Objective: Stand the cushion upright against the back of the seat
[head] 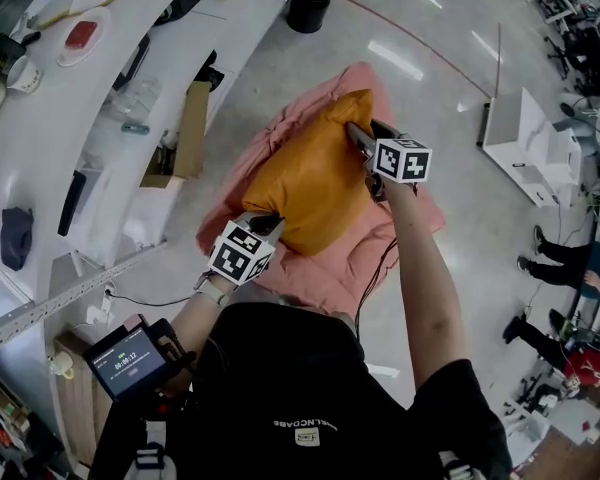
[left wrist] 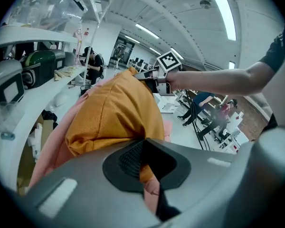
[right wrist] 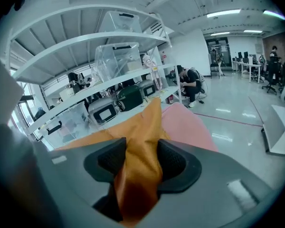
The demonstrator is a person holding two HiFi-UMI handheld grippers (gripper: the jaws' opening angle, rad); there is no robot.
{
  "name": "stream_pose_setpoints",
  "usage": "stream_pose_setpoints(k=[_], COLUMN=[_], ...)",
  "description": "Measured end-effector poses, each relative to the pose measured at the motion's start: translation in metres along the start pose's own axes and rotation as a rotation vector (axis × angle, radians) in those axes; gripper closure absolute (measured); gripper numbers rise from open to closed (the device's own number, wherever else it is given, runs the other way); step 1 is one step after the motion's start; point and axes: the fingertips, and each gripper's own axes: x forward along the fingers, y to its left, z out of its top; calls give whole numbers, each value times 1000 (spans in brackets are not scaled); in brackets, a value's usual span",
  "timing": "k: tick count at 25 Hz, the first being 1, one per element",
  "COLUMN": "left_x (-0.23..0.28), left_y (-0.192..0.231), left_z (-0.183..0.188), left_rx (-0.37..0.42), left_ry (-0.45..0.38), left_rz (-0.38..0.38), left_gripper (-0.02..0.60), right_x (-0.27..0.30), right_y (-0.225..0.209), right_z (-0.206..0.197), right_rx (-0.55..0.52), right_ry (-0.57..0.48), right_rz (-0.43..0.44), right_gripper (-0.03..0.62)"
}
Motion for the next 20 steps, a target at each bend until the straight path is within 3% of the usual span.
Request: stream_pose_setpoints(k=[13,20], left_x=[48,64], left_y=[4,8], left_z=[-42,-52], left_rx=[-64,-67], left_ry=[109,154], left_rz=[-59,-50], left_gripper=[555,555], right_x=[3,7], right_y=[-22,-32], right_z=[-60,-78], right_rx=[64,79], right_ry=[42,59], right_rz=[-102,-138], right_gripper=[378,376])
